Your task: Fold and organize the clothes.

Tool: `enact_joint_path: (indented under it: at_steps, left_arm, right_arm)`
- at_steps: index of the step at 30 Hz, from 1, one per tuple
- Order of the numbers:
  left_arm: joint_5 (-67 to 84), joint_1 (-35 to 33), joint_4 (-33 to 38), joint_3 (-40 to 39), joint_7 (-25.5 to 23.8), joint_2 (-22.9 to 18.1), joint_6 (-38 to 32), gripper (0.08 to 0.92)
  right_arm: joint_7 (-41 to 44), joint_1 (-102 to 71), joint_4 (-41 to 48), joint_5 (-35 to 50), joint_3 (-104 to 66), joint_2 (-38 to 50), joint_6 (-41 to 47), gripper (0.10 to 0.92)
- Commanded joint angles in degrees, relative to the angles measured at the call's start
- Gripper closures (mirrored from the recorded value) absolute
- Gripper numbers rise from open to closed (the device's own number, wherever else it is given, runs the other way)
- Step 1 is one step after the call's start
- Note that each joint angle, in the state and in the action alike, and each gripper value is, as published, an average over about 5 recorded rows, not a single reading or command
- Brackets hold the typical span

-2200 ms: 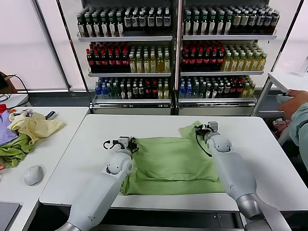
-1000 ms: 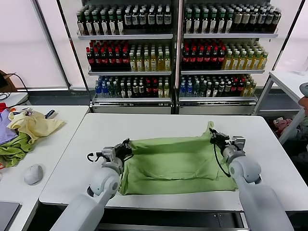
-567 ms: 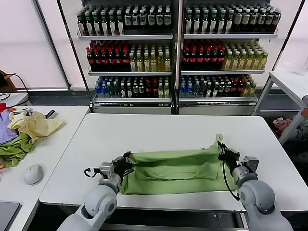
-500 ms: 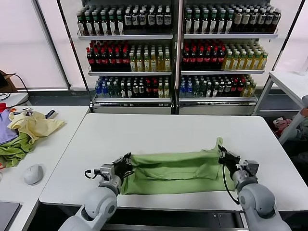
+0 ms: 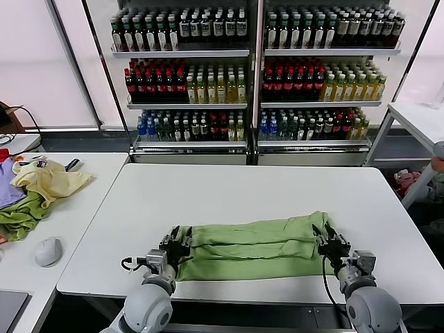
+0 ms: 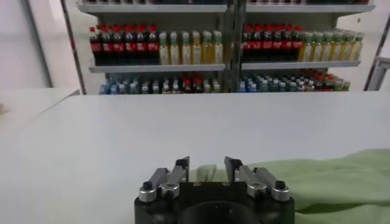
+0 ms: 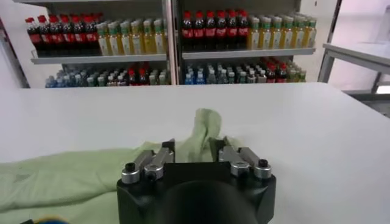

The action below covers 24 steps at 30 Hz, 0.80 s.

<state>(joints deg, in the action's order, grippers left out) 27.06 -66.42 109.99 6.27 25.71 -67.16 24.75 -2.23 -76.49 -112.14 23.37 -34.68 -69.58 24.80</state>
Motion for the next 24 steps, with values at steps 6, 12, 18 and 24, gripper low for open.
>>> enact_joint_path:
  at_steps: [6, 12, 18, 24]
  left_arm:
    - [-9.1, -4.0, -4.0, 1.2, 7.3, -8.9, 2.9, 0.342]
    - [-8.5, -5.1, -4.4, 1.2, 7.5, -9.8, 4.4, 0.199]
    - [-6.5, -5.2, -4.5, 1.4, 6.8, -9.8, 5.0, 0.284]
    - [-3.7, -4.9, -3.7, 2.6, 6.1, -8.7, 4.8, 0.457]
  right_arm:
    - [0.0, -3.1, -1.9, -1.6, -0.5, -0.9, -1.0, 0.297]
    - [0.0, -2.6, -1.6, -1.1, -0.5, -0.6, -1.1, 0.207]
    - [0.0, -2.0, -1.6, -0.4, -0.3, -0.3, -1.1, 0.203]
    - [-0.1, -1.4, -1.4, 0.1, -0.3, -0.1, -1.3, 0.203]
